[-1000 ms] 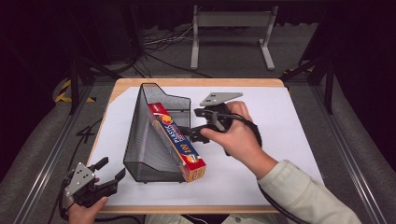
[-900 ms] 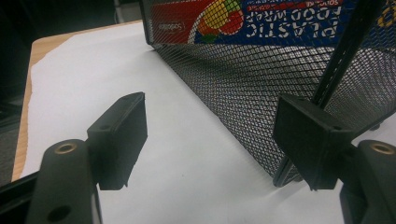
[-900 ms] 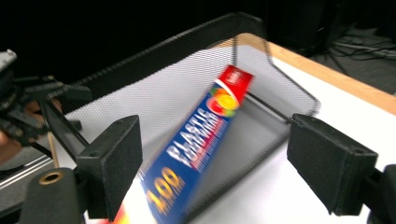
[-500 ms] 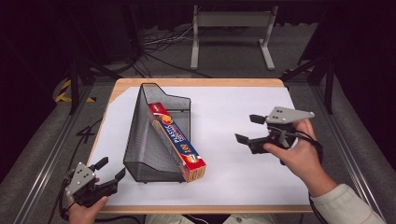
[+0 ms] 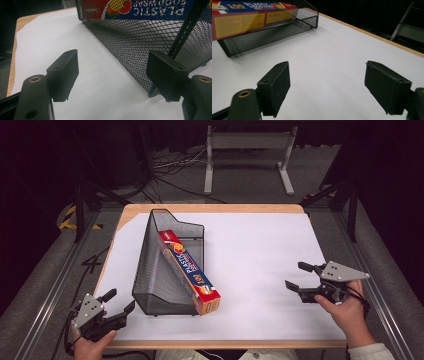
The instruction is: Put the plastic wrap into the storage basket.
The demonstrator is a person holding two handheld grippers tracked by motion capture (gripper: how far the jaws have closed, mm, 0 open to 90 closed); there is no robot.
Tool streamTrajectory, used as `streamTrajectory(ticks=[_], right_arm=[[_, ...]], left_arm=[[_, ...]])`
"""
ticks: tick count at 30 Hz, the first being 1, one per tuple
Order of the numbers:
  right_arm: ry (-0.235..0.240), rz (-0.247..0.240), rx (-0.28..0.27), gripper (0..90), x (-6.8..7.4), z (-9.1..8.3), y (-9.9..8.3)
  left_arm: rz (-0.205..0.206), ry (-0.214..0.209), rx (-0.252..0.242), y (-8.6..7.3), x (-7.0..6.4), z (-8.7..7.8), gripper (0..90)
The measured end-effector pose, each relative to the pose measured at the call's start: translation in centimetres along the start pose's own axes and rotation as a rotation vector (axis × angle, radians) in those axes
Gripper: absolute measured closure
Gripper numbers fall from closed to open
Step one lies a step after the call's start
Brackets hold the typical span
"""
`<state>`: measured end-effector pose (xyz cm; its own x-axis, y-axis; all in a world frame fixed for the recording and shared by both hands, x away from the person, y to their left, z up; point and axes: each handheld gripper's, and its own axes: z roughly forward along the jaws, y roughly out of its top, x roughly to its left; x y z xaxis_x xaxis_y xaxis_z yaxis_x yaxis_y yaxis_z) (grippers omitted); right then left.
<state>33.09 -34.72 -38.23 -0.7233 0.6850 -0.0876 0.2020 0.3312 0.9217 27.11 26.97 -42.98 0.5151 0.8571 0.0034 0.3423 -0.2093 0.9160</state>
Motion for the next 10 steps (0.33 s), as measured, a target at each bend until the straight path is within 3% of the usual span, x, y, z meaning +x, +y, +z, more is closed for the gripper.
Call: streamTrajectory(ticks=[6, 10], right_arm=[[-0.023, 0.057, -0.023, 20.4, 0.2, -1.0, -3.0], [-0.049, 0.09, -0.025, 19.0, -0.2, -1.5, -3.8]], left_arm=[[0.0, -0.003, -0.005, 0.0, 0.0, -0.1, 26.9], [0.003, -0.008, -0.005, 0.0, 0.0, -0.1, 26.9]])
